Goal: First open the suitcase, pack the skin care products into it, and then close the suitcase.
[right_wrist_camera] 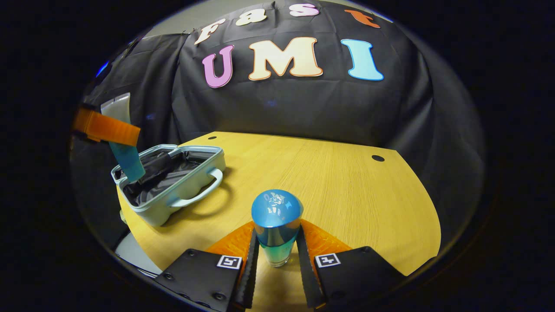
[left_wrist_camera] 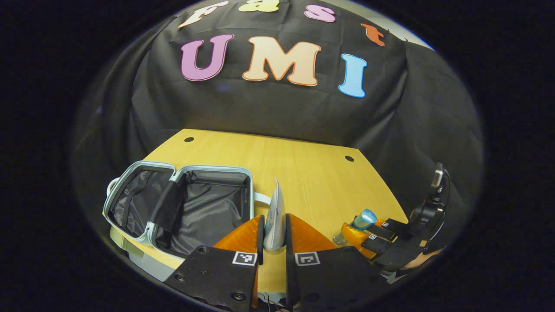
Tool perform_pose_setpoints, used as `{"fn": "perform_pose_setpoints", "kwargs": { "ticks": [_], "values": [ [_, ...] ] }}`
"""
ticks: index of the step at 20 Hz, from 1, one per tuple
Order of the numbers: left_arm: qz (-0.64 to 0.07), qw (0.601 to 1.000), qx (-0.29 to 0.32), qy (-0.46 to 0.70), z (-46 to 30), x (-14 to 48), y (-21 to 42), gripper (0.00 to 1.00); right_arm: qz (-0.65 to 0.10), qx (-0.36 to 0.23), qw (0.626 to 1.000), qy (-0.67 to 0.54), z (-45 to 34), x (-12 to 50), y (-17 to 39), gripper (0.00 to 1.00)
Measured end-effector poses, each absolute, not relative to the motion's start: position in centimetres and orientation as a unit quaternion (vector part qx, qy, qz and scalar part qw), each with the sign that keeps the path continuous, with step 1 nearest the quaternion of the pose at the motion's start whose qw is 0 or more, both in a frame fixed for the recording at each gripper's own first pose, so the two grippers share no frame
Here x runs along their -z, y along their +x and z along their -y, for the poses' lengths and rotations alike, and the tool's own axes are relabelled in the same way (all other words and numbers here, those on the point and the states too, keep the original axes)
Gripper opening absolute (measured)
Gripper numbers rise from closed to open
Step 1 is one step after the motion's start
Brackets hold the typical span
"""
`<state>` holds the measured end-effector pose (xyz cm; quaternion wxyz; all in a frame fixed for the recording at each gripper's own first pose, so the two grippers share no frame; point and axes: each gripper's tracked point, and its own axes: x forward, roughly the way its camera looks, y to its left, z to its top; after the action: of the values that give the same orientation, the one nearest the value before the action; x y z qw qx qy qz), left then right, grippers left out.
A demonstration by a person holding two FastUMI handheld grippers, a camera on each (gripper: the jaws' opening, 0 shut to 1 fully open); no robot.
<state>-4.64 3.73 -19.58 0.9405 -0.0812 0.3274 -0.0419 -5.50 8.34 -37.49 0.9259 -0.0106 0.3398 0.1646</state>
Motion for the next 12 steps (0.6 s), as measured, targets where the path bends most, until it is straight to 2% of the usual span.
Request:
{"fn": "perform_pose_setpoints", "kwargs": {
  "ticks": [6,12],
  "values": [
    [-0.378,0.924,0.019,-0.053,-11.0,22.5,-4.0,0.17,-0.324,-0.160,0.932,-0.004,-12.2,31.7,-4.0,0.45],
    [-0.450,0.892,0.010,-0.039,-16.2,27.7,-3.9,0.17,-0.326,-0.192,0.925,0.011,-18.7,28.2,-4.5,0.47]
  ]
}}
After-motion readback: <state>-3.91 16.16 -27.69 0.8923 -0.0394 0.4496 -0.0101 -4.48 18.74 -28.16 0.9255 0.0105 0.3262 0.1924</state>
